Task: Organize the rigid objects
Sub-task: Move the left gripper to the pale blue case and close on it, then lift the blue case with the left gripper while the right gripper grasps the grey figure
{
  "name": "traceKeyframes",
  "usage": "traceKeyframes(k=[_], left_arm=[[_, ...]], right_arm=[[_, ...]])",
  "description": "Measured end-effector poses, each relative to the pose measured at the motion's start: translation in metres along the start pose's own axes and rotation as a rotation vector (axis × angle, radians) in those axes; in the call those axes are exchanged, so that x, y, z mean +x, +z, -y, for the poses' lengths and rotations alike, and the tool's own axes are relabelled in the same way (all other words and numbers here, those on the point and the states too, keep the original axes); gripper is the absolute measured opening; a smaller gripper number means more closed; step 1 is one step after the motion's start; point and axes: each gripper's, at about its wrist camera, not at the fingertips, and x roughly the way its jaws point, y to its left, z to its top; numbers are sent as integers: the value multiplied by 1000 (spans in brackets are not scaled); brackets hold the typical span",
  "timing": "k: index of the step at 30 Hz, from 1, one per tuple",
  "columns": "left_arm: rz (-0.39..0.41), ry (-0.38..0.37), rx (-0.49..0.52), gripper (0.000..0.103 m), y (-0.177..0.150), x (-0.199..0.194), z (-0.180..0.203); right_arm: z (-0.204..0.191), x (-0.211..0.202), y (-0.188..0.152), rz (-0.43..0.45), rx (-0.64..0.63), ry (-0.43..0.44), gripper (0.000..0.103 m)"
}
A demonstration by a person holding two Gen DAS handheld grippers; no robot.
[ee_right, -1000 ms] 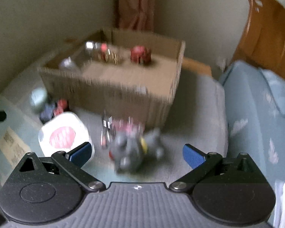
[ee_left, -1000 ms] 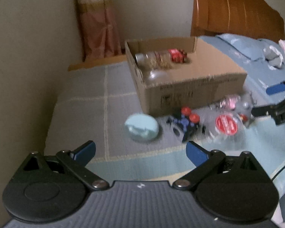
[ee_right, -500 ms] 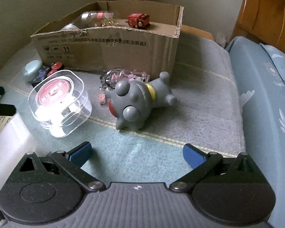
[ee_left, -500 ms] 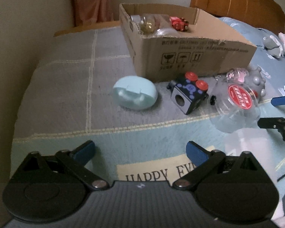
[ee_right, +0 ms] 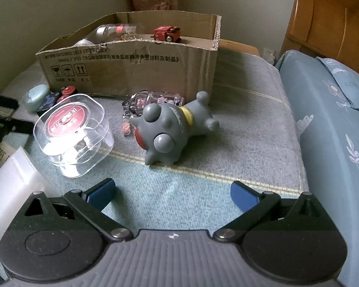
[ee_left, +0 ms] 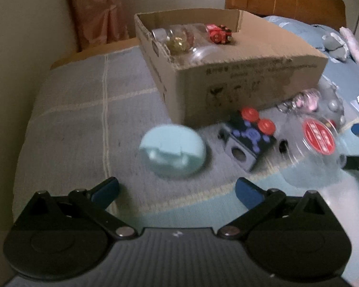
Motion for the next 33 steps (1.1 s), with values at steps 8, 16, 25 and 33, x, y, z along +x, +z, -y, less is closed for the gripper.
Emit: traceKeyframes(k=[8,16,25,33], left_arm=[[34,-41,61,101,12,12,-6],[57,-73,101,78,18,10,-8],[49,-82,116,62,20,7,-9],[41,-89,130,63,20,7,-10]], right_arm=[[0,-1,-1,7,3,-4,103],[0,-1,-3,21,-8,2,103],[2,6,9,8,-71,44,103],[5,15,34,47,-153,56,103]])
